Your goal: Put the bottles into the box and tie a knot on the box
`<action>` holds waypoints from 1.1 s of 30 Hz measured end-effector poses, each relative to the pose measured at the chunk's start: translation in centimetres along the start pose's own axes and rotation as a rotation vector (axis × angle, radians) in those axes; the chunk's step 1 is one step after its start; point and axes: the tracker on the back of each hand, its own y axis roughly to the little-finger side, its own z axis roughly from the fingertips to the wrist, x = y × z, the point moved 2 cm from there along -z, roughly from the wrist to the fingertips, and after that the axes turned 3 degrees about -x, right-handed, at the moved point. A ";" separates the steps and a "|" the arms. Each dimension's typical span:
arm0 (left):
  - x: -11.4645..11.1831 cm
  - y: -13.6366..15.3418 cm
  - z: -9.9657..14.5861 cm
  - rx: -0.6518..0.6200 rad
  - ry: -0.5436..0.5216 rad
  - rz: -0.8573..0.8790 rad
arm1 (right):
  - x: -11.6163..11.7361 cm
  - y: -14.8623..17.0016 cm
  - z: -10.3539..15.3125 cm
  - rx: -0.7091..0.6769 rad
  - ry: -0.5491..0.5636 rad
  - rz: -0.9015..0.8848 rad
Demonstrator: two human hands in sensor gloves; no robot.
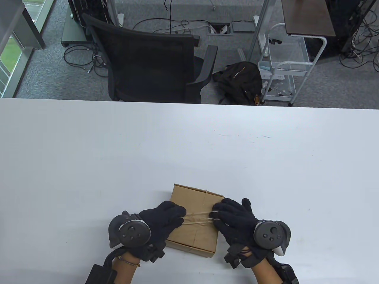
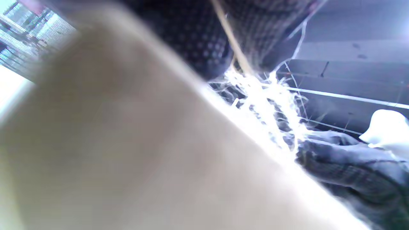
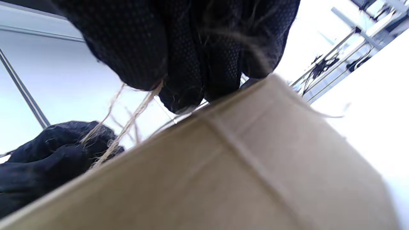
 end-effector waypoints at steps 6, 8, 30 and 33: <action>0.9 1.2 0.5 0.046 -0.033 -0.002 | -1.6 -0.3 0.0 0.001 -0.010 0.182; 0.8 1.6 0.5 0.063 -0.028 0.002 | -1.5 -0.1 -0.1 0.059 -0.083 0.238; 0.1 6.4 1.8 0.325 0.046 -0.091 | -1.2 4.2 0.2 0.349 -0.407 0.215; -0.1 6.5 1.9 0.338 0.052 -0.069 | -1.2 4.6 0.3 0.342 -0.401 0.190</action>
